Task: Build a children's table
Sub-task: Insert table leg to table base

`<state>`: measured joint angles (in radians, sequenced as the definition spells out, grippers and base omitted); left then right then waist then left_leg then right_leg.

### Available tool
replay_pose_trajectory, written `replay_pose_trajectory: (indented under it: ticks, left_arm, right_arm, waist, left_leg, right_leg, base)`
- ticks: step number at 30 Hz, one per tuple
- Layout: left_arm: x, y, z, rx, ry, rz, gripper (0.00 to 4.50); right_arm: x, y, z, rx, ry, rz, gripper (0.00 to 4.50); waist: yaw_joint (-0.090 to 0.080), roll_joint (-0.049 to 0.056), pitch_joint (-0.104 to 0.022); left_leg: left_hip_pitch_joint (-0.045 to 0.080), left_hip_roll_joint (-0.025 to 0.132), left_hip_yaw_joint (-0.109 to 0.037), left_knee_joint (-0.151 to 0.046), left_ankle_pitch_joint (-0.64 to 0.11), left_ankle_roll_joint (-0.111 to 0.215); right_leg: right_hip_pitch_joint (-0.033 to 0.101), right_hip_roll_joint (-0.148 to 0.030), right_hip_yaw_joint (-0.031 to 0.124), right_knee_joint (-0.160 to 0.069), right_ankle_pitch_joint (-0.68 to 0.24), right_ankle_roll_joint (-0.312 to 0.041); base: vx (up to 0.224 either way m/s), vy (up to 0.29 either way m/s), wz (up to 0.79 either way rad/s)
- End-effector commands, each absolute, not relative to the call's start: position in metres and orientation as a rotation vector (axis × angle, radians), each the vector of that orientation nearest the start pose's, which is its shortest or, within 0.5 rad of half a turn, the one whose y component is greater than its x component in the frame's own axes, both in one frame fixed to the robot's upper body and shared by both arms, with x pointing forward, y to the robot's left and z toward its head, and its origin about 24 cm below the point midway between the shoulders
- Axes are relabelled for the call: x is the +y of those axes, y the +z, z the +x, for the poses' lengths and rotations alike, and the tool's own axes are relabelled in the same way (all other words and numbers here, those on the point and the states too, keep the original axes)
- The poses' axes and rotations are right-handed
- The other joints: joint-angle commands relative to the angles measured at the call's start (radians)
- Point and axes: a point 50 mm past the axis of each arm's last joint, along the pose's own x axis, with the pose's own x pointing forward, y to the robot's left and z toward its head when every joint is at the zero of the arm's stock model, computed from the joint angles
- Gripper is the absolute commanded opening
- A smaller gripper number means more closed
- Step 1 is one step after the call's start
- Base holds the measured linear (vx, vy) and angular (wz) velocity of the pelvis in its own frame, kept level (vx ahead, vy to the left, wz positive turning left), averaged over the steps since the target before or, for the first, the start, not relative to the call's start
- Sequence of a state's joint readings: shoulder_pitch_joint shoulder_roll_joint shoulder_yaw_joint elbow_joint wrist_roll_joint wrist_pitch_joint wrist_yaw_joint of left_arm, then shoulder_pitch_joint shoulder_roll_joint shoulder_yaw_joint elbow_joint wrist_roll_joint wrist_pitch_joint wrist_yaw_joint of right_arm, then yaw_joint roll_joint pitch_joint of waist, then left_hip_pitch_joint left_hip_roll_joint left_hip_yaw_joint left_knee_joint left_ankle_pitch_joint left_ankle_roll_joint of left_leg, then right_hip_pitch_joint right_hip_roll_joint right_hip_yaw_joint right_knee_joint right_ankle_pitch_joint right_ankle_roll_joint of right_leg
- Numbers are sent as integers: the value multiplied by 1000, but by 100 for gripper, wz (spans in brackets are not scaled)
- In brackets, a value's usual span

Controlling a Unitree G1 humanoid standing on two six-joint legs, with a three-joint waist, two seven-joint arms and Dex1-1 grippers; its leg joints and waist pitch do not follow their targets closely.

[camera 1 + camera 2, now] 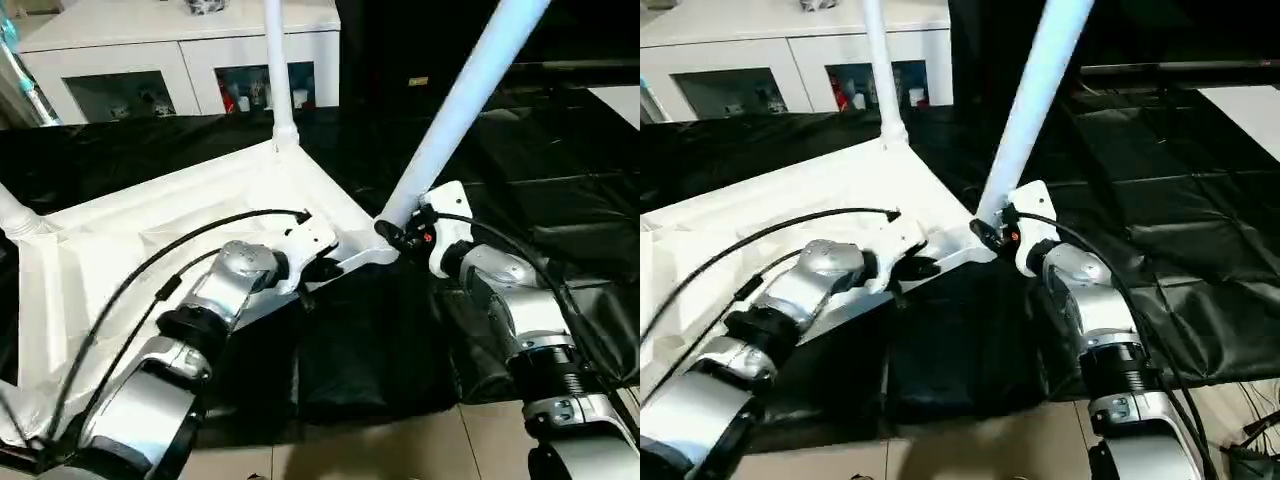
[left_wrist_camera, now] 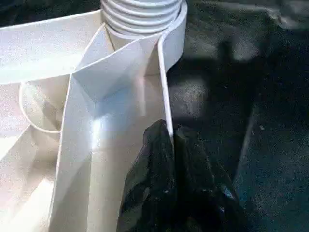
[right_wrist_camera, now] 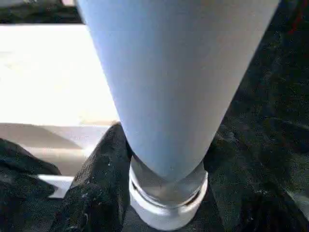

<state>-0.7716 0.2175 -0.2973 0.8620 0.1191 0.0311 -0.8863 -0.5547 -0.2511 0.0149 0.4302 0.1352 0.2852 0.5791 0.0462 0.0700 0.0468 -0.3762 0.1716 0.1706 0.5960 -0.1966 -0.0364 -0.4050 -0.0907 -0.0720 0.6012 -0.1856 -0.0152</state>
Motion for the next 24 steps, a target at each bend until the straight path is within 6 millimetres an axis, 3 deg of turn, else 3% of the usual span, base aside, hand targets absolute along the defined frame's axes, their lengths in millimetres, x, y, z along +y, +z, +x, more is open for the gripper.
replay_pose_trajectory:
  ticks: [1,7,11,16,24]
  left_arm:
    - [100,55,344,387,-1213,587,0]
    - [108,59,339,345,-1308,657,0]
    - [107,60,339,333,-1318,672,0]
    - [106,58,339,326,-1301,677,0]
    - [103,56,338,324,-1306,667,0]
  right_arm:
    - [-155,96,348,176,627,-69,193]
    - [-164,107,339,176,779,-19,190]
    - [-174,105,337,224,814,-67,190]
    - [-175,110,338,241,848,-98,190]
    - [-170,116,336,301,942,-137,189]
  waist:
    - [7,-9,-74]
    - [28,-5,-75]
    - [42,-12,-76]
    - [42,-21,-74]
    - [44,-22,-75]
  left_leg:
    - [6,49,-13,-56,-74,121]
    - [13,56,-10,-54,-69,114]
    - [14,56,-8,-52,-68,105]
    - [6,51,-8,-51,-67,101]
    - [6,53,-8,-48,-65,102]
  right_leg:
    - [70,-61,41,-49,28,-288]
    - [62,-58,41,-42,40,-291]
    - [60,-61,43,-41,30,-286]
    - [64,-62,42,-44,-11,-271]
    - [58,-60,42,-43,-39,-264]
  base:
    - [0,0,0]
    - [0,0,0]
    - [0,0,0]
    - [0,0,0]
    - [0,0,0]
